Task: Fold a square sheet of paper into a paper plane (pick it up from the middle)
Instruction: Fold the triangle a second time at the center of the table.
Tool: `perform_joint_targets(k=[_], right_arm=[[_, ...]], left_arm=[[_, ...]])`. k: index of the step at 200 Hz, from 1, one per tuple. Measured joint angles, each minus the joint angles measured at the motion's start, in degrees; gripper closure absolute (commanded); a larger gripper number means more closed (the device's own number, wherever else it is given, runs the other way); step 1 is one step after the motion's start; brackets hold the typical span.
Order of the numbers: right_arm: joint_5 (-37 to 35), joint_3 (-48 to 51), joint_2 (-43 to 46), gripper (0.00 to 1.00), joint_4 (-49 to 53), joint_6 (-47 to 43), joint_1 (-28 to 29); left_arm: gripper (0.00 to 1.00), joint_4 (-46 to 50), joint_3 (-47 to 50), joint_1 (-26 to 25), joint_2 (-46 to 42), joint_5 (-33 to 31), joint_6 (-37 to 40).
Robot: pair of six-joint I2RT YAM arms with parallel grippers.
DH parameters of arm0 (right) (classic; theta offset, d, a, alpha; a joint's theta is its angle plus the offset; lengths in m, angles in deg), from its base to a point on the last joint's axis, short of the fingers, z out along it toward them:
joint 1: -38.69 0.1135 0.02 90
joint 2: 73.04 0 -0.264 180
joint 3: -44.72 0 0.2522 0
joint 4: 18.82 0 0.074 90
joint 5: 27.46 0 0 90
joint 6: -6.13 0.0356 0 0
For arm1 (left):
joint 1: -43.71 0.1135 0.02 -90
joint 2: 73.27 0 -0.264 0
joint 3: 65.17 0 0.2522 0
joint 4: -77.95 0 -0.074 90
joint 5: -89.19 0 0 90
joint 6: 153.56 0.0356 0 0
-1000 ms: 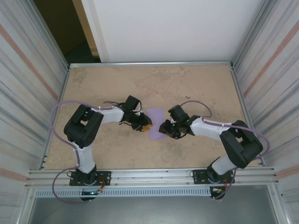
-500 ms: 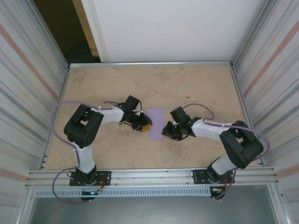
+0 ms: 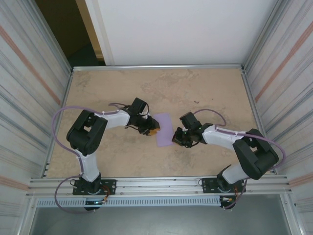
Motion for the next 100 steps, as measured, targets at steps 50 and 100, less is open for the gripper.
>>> perform_joint_targets(k=[50,100], right_arm=[[-0.83,0.00,3.58,1.00,1.20,-0.11,0.00],[-0.55,0.00,4.26,1.00,1.70,-0.48,0.59]], left_arm=[[0.76,0.28,-3.10,0.39,0.57,-1.68,3.87],[0.81,1.95,-5.01,0.98,5.14,-2.80,6.34]])
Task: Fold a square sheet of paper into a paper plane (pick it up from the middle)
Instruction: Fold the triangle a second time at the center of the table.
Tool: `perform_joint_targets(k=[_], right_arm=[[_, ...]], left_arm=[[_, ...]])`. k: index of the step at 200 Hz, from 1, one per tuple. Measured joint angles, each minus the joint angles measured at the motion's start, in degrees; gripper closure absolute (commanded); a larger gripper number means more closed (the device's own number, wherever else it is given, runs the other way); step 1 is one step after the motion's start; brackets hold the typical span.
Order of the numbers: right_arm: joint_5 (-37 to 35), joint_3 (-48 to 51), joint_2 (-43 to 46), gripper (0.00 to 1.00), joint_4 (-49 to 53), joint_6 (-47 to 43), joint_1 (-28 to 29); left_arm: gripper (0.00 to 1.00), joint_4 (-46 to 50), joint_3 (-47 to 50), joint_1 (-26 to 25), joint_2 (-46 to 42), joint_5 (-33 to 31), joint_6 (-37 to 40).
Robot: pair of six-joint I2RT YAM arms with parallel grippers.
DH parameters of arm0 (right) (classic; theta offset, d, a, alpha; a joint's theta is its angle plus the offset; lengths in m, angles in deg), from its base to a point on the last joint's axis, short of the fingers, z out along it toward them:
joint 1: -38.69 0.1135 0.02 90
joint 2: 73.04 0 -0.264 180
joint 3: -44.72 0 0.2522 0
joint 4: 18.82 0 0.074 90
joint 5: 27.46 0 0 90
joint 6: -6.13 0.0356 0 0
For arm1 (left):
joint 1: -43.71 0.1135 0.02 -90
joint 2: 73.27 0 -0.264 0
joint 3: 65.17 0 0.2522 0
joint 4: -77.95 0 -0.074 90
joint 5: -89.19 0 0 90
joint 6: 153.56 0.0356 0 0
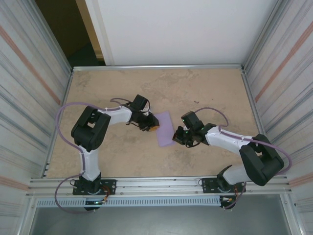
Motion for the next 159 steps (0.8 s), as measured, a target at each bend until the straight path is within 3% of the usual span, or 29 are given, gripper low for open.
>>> perform_joint_targets(k=[57,159], right_arm=[[1.73,-0.46,-0.68,1.00,-0.87,-0.39,0.61],[3.93,-9.51,-12.98,1.00,-7.34,-3.41,2.12]], left_arm=[[0.84,0.31,-0.66,0.00,0.83,0.44,2.19],[0.88,1.53,-1.95,0.00,1.81,1.01,4.15]])
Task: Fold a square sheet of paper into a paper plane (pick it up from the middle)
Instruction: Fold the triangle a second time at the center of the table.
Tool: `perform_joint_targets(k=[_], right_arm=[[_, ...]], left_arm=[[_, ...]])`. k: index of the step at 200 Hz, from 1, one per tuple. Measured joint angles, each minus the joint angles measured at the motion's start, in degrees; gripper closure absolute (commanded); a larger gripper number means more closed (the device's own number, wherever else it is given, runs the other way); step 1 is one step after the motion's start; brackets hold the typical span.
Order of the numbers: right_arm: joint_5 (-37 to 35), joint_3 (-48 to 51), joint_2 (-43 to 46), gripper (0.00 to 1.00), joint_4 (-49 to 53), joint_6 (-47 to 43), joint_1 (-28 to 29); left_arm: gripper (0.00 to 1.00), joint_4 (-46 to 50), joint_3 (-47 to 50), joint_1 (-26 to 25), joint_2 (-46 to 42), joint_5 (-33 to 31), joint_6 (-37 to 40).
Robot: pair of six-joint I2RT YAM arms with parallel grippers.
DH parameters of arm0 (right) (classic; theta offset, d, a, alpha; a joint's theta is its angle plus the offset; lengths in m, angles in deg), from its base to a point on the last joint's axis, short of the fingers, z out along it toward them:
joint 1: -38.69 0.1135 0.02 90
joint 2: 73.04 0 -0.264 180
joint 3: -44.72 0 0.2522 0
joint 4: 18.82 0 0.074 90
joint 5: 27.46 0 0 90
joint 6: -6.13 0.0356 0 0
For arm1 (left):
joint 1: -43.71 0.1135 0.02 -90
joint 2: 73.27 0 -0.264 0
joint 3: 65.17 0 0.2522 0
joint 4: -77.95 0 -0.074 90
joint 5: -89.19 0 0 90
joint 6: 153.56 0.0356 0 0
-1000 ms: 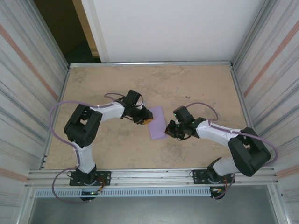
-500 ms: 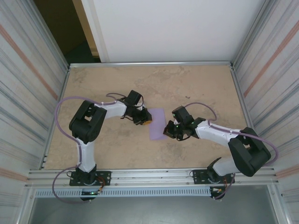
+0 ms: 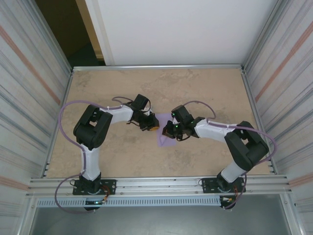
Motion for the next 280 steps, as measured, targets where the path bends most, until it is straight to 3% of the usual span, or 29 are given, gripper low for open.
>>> perform_joint_targets(k=[79,136,280], right_arm=[[-0.94,-0.28,-4.02,1.00,-4.74,0.04,0.11],[-1.38,-0.26,-4.42,1.00,-6.29,0.24,0.11],[-1.33,1.03,-6.05,1.00,-10.93,0.90,0.11]], left_arm=[[0.89,0.37,-0.20,0.00,0.04,0.00,0.46],[0.84,1.20,-2.03,0.15,-0.17,-0.52,1.07],[0.89,1.95,-3.74,1.01,2.03,-1.29,1.05]])
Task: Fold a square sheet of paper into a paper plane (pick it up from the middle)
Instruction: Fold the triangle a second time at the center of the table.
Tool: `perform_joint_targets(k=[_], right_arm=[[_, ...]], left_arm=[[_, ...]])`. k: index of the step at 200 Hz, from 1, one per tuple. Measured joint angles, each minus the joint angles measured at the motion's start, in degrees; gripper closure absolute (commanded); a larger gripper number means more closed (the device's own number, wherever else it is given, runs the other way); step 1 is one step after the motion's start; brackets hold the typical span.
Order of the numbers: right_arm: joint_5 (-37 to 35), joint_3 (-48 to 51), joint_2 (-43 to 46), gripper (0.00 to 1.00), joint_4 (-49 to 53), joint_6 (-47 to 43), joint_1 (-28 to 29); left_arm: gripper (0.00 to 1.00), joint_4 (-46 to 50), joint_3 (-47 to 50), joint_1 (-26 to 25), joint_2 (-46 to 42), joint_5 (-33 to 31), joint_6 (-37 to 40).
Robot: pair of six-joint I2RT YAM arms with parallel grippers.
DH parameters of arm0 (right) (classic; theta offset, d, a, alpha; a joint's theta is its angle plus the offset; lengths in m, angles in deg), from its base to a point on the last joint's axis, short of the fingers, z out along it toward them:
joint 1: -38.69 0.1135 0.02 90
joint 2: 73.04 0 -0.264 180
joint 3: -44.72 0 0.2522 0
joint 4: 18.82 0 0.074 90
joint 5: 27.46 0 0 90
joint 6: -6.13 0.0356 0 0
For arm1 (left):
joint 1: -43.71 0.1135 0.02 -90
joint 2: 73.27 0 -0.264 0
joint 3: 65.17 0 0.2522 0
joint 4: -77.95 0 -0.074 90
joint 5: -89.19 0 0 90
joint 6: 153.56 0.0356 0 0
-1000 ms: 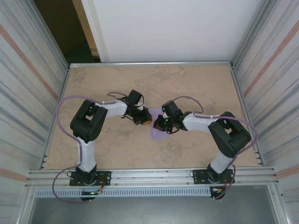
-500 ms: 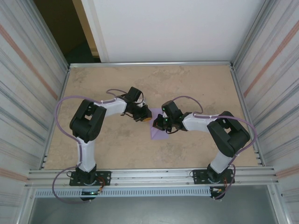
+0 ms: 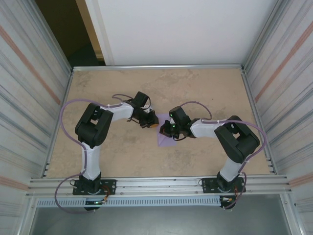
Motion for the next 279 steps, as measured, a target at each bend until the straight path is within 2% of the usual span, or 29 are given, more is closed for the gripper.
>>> perform_joint_targets(k=[279], right_arm=[[0.15,0.00,-2.40,1.00,-1.86,0.02,0.22]], left_arm=[[0.89,0.15,0.00,-0.04,0.00,0.00,-0.04]])
